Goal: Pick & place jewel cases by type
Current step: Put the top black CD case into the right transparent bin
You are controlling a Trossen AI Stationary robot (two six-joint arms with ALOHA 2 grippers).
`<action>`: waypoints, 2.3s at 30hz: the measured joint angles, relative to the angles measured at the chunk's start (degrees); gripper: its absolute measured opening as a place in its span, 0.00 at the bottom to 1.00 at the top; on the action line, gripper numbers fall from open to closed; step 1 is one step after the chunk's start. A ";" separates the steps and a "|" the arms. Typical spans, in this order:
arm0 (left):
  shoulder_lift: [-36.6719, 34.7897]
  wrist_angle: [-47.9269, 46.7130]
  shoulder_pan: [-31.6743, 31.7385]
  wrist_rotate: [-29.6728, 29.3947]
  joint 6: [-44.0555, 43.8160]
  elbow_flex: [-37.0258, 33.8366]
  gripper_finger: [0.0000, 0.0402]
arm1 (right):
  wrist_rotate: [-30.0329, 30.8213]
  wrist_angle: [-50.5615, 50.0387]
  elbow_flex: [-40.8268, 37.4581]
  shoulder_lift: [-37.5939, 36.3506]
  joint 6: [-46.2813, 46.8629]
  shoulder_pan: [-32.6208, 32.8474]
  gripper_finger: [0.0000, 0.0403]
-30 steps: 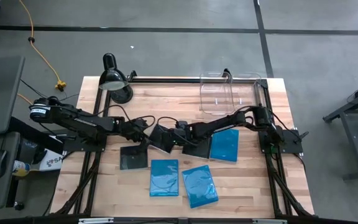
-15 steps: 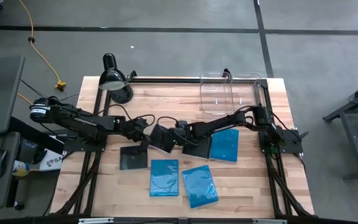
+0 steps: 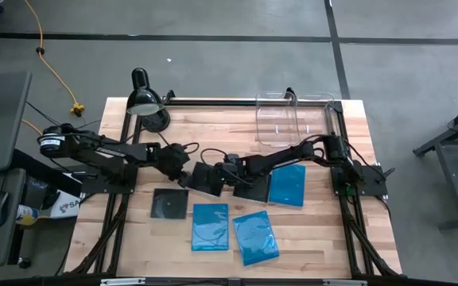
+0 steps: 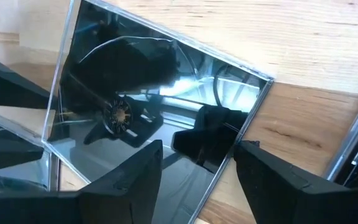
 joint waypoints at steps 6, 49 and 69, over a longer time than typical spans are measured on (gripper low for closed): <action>3.76 4.49 0.42 2.62 1.07 0.00 0.59 | -0.35 0.72 -0.13 0.00 -1.17 -0.93 0.49; 4.94 7.74 1.38 1.32 6.34 -0.15 0.59 | -13.56 1.38 -0.37 -4.59 -14.72 -2.39 0.50; 4.94 8.01 1.40 1.32 7.13 -0.13 0.59 | -13.65 1.35 -0.35 -4.81 -15.13 -2.32 0.49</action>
